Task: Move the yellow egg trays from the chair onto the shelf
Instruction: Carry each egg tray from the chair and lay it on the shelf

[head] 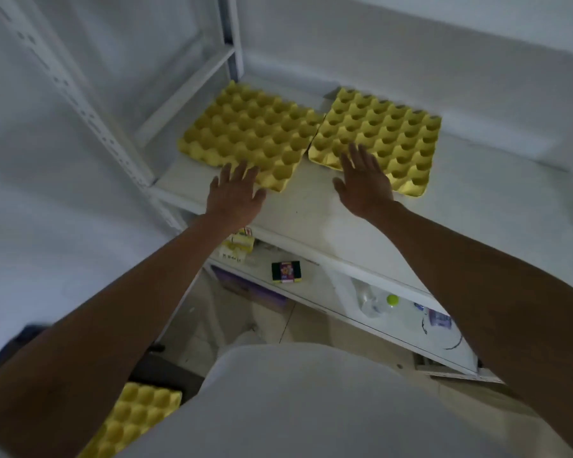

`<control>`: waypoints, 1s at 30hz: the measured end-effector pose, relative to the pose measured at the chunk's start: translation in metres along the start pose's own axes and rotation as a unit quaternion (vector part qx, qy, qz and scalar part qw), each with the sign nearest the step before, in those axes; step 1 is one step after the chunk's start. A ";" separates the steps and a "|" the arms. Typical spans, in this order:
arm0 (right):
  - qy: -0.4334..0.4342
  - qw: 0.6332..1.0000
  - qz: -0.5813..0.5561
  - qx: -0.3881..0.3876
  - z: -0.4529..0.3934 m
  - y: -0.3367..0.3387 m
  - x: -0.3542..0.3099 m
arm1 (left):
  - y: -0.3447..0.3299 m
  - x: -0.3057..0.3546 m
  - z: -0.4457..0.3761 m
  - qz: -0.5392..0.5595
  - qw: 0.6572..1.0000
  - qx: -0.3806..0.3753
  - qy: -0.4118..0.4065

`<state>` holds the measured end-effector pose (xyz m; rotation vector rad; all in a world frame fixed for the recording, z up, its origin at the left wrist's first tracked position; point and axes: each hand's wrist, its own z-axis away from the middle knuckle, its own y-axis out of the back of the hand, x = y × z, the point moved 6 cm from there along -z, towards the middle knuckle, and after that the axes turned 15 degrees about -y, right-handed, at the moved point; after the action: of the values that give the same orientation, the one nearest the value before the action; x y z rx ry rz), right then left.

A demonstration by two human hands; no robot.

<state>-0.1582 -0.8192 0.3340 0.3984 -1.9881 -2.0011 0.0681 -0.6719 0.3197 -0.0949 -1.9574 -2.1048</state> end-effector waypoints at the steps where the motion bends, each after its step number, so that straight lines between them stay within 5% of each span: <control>1: 0.035 0.999 0.006 -0.003 0.017 0.000 -0.005 | -0.009 0.006 0.016 0.009 0.999 -0.011 0.031; 7: 0.241 0.969 0.026 -0.052 0.136 -0.019 -0.048 | -0.053 0.078 0.137 0.040 0.990 0.020 0.135; 12: 0.280 0.954 0.026 -0.108 0.234 -0.052 -0.059 | -0.110 0.130 0.279 0.062 0.976 -0.044 0.205; 20: 0.426 0.879 0.140 -0.161 0.379 -0.098 -0.082 | -0.185 0.138 0.502 0.106 0.913 -0.076 0.387; 24: 0.485 0.837 0.175 -0.182 0.444 -0.104 -0.104 | -0.195 0.159 0.574 0.140 0.879 -0.025 0.456; 30: 0.484 0.833 0.163 -0.211 0.527 -0.102 -0.128 | -0.218 0.210 0.638 0.141 0.870 -0.015 0.471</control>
<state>-0.2496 -0.2843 0.2351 0.7161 -0.8834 -1.4703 -0.2693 -0.0607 0.2119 0.5149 -1.2127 -1.5207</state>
